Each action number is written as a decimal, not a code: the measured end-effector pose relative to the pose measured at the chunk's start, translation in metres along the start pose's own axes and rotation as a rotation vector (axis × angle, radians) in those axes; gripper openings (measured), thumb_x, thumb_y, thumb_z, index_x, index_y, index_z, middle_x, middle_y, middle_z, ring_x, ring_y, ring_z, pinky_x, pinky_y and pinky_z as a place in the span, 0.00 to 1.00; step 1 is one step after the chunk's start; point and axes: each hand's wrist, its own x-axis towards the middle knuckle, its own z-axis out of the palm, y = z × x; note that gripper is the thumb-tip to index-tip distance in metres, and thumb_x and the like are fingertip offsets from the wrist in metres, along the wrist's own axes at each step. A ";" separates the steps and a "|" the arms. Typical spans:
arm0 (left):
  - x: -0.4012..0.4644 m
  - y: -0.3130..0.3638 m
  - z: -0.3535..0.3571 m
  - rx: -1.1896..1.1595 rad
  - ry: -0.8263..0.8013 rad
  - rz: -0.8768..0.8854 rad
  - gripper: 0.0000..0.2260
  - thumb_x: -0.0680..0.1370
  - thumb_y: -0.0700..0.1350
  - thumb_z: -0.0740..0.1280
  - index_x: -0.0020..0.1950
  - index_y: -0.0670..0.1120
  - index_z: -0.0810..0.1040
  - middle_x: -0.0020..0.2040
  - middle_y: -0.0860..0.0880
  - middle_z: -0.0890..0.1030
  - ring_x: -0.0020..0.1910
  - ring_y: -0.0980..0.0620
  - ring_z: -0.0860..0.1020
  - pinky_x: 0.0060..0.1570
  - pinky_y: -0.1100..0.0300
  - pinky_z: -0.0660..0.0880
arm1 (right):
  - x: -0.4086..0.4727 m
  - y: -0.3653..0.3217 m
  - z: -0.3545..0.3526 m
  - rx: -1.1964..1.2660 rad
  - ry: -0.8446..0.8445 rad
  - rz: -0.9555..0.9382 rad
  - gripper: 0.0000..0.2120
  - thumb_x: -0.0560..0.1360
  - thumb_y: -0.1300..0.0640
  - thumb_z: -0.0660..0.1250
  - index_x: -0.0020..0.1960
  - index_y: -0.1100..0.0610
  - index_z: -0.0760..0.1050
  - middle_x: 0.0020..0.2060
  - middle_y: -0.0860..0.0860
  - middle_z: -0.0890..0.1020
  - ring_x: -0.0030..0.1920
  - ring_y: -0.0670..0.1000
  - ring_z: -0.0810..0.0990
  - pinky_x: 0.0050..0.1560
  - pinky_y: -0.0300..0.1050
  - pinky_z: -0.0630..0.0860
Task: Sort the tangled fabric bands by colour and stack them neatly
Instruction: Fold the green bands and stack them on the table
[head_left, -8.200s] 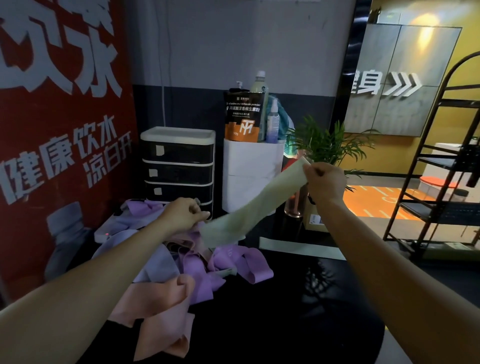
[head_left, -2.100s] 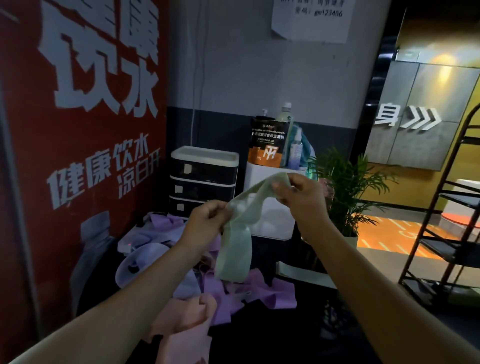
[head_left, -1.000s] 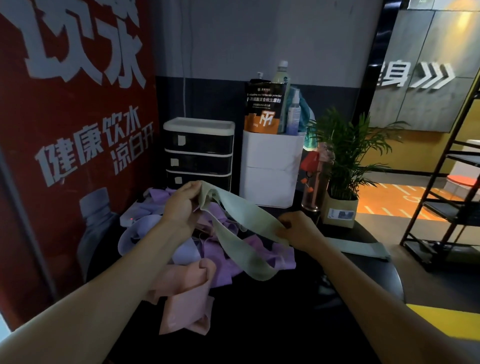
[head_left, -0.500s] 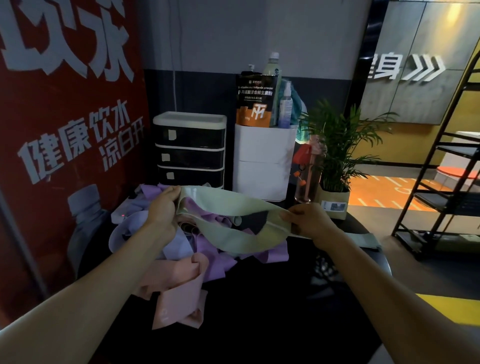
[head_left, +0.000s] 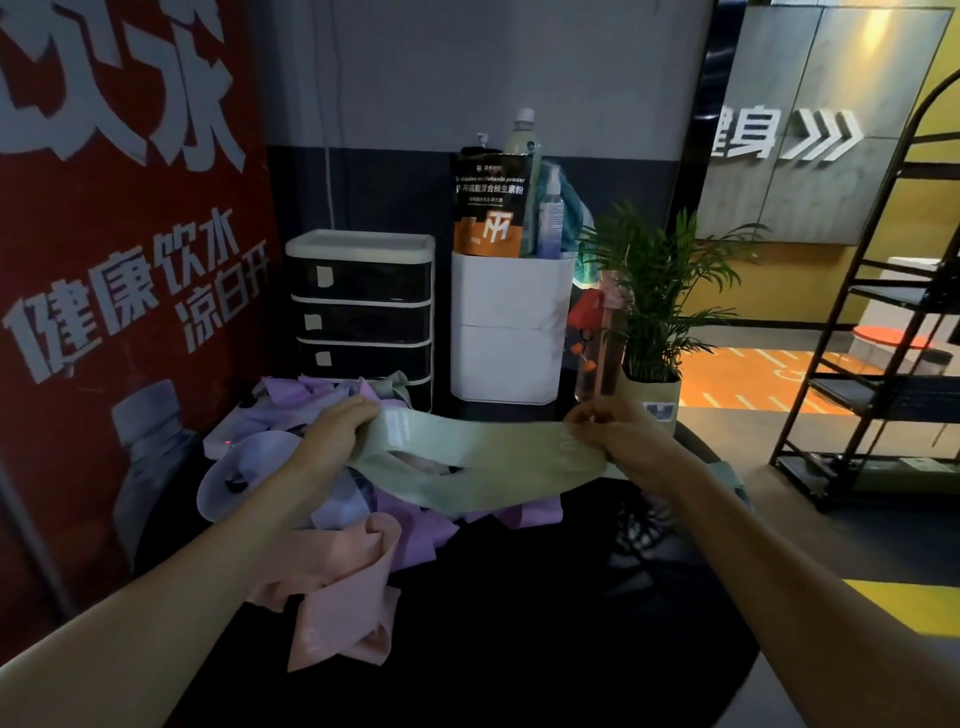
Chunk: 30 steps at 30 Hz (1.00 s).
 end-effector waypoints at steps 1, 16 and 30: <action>-0.001 0.001 0.004 0.027 -0.024 0.010 0.16 0.78 0.40 0.60 0.30 0.48 0.69 0.27 0.52 0.71 0.33 0.52 0.67 0.36 0.57 0.62 | 0.000 -0.002 -0.003 -0.048 0.010 -0.032 0.14 0.73 0.73 0.62 0.39 0.57 0.77 0.36 0.53 0.75 0.37 0.48 0.73 0.35 0.33 0.70; -0.015 0.015 0.083 0.557 -0.422 0.410 0.16 0.75 0.45 0.70 0.61 0.46 0.72 0.58 0.50 0.73 0.55 0.58 0.73 0.49 0.73 0.69 | -0.009 -0.057 -0.016 -0.352 -0.151 -0.485 0.17 0.71 0.73 0.65 0.43 0.51 0.76 0.41 0.43 0.78 0.40 0.38 0.75 0.44 0.30 0.72; -0.018 0.031 0.117 0.122 -0.435 0.367 0.06 0.76 0.38 0.66 0.39 0.45 0.75 0.28 0.58 0.76 0.28 0.65 0.70 0.31 0.71 0.66 | -0.010 -0.050 -0.018 0.026 -0.025 -0.271 0.07 0.73 0.67 0.67 0.42 0.56 0.73 0.38 0.52 0.78 0.40 0.51 0.78 0.44 0.45 0.79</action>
